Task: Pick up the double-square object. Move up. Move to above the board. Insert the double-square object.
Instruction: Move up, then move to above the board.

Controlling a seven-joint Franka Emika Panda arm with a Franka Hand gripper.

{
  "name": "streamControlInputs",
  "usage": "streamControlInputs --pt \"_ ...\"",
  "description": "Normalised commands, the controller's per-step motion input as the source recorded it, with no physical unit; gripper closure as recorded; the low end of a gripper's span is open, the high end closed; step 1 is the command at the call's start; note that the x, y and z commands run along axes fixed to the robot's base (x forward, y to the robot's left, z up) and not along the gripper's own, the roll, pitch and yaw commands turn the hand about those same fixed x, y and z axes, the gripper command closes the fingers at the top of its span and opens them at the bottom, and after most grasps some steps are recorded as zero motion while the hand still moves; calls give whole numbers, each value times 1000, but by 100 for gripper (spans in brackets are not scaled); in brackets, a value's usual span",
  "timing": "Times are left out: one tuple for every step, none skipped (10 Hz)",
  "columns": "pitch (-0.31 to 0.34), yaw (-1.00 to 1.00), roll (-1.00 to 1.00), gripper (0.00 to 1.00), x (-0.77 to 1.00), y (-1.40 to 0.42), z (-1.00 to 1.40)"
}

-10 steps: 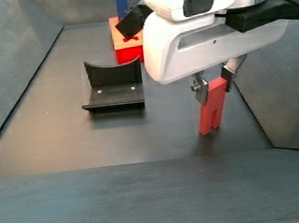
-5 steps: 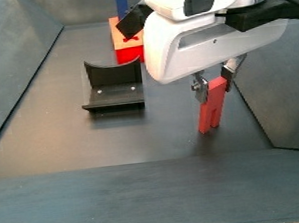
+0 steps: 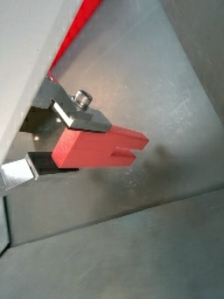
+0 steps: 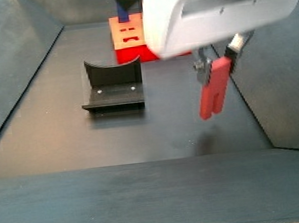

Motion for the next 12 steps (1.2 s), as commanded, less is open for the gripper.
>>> streamControlInputs --pt "112 17 79 100 4 11 175" --pt "-131 -112 160 100 -354 2 1000" --pt "-130 -106 155 100 -359 0 1000" --pt "-130 -68 140 100 -343 -10 1000" --pt "-97 -38 131 100 -316 -8 1000" --pt "-66 -22 128 100 -293 -7 1000" --pt "24 12 115 100 -243 -10 1000" --pt "49 17 109 100 -232 -8 1000" --pt "50 19 92 100 -206 -7 1000" --pt "47 20 90 100 -200 -6 1000" --pt "40 22 83 100 -176 -9 1000" --pt "44 22 85 100 -135 -4 865"
